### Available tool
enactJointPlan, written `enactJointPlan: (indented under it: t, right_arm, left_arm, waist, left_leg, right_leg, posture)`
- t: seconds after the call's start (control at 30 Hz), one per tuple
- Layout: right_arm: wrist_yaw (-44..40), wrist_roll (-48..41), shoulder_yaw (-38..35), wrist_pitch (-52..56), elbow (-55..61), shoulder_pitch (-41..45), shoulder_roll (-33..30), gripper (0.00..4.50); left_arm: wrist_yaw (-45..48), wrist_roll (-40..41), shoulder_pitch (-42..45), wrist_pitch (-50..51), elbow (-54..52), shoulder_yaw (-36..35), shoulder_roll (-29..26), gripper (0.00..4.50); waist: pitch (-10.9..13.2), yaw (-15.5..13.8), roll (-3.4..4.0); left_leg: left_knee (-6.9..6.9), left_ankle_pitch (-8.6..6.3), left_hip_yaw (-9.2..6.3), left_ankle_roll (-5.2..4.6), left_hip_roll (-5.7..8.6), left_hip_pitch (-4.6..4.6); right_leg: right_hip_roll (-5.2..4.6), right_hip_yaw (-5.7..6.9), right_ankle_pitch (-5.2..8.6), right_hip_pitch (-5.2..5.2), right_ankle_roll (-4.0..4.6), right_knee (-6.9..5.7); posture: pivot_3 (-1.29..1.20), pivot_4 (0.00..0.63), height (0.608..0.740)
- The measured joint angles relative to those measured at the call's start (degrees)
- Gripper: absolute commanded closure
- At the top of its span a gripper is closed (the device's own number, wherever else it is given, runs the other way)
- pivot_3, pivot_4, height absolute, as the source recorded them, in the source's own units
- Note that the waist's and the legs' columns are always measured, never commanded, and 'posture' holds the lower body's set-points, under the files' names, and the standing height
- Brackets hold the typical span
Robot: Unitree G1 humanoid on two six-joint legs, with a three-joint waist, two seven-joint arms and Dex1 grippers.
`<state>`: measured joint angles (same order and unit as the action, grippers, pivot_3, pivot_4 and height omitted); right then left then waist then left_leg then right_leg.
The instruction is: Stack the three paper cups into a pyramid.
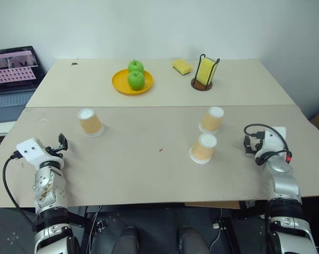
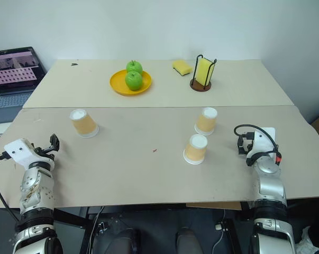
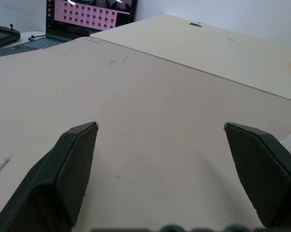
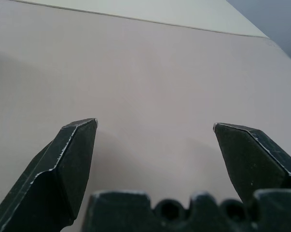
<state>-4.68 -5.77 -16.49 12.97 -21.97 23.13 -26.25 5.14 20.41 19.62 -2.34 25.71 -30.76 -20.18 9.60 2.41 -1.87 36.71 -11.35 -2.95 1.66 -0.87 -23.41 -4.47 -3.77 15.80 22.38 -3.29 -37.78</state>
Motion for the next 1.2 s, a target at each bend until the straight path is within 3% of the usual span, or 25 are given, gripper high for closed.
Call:
enactJointPlan:
  t: [0.27, 0.5, 0.6, 0.67, 0.77, 0.93, 1.1, 1.2]
  right_arm:
    - [-0.3, 0.1, 0.3, -0.5, -1.7, 0.8, 0.0, 0.0]
    - [-0.5, 0.1, 0.5, -0.5, -2.6, 1.2, 0.0, 0.0]
    - [-0.9, 0.2, 0.6, -0.5, -2.9, 1.6, -0.1, 0.0]
    - [-1.1, 0.3, 0.7, -0.5, -3.2, 1.8, -0.1, 0.0]
    - [-1.3, 0.5, 1.4, -0.5, -3.4, 2.3, -0.4, 0.0]
    - [-1.9, 0.4, 1.2, -0.5, -3.7, 2.2, -1.1, 0.0]
    - [-17.7, -3.3, 2.9, -0.1, -0.1, -2.3, -6.7, 0.0]
    - [-35.2, -7.5, 5.3, 2.3, 4.9, -8.2, -15.8, 0.0]
  left_arm:
    - [-0.2, 0.3, -0.1, -1.1, 1.8, -1.5, 0.0, 0.03]
    - [0.9, 8.6, 4.9, 1.6, -1.7, -3.9, 0.4, 0.03]
    - [9.5, 14.4, 4.2, 6.7, -14.8, 1.0, 0.1, 0.03]
    - [17.0, 17.8, 1.3, 11.8, -25.8, 8.0, -1.3, 0.03]
    - [27.1, 20.3, -5.7, 18.7, -38.0, 17.4, -7.0, 0.03]
    - [39.0, 18.7, -12.8, 23.3, -42.8, 23.5, -15.6, 0.03]
    - [44.7, 12.0, -12.1, 19.0, -38.2, 25.5, -17.8, 0.03]
    - [46.3, 10.7, -10.2, 18.3, -37.3, 26.6, -17.4, 0.03]
  waist:
    - [0.0, 0.0, 0.0]
    - [0.0, -0.2, -0.02]
    - [0.0, -0.2, -0.01]
    - [0.0, -0.2, 0.05]
    - [0.0, 0.6, 0.15]
    - [0.1, 1.6, 0.41]
    - [0.1, 1.0, 0.48]
    - [0.1, -0.2, 0.6]
  left_leg:
    - [-0.02, 0.0, 0.0, 0.0, 0.0, 0.01]
    - [-0.02, 0.0, -0.02, 0.0, 0.01, -0.05]
    - [-0.02, 0.0, -0.01, 0.01, 0.02, -0.14]
    - [-0.02, 0.0, 0.0, 0.01, 0.02, -0.12]
    - [-0.18, 0.0, 0.08, 0.01, -0.06, 0.06]
    - [-0.41, 0.02, 0.13, 0.01, -0.09, 0.36]
    - [-0.39, 0.01, 0.13, 0.0, -0.03, 0.15]
    - [-0.31, -0.02, 0.11, -0.06, 0.02, 0.04]
  right_leg:
    - [0.0, 0.0, 0.0, 0.0, 0.0, 0.02]
    - [-0.01, 0.04, 0.0, -0.01, 0.0, 0.04]
    - [-0.04, 0.03, 0.0, 0.0, 0.0, 0.12]
    - [-0.04, 0.0, 0.0, -0.03, 0.0, 0.14]
    - [0.07, -0.15, 0.0, -0.04, 0.01, 0.13]
    - [0.14, -0.19, 0.04, -0.08, 0.08, 0.0]
    - [0.05, -0.15, 0.05, -0.08, 0.06, 0.26]
    - [0.01, -0.14, 0.07, -0.1, 0.02, 0.37]
  posture:
    - [0.0, 0.15, 0.732]
    - [0.0, 0.15, 0.732]
    - [0.0, 0.15, 0.732]
    - [0.0, 0.15, 0.732]
    - [0.0, 0.15, 0.732]
    - [0.0, 0.15, 0.732]
    - [0.0, 0.15, 0.732]
    - [0.0, 0.15, 0.732]
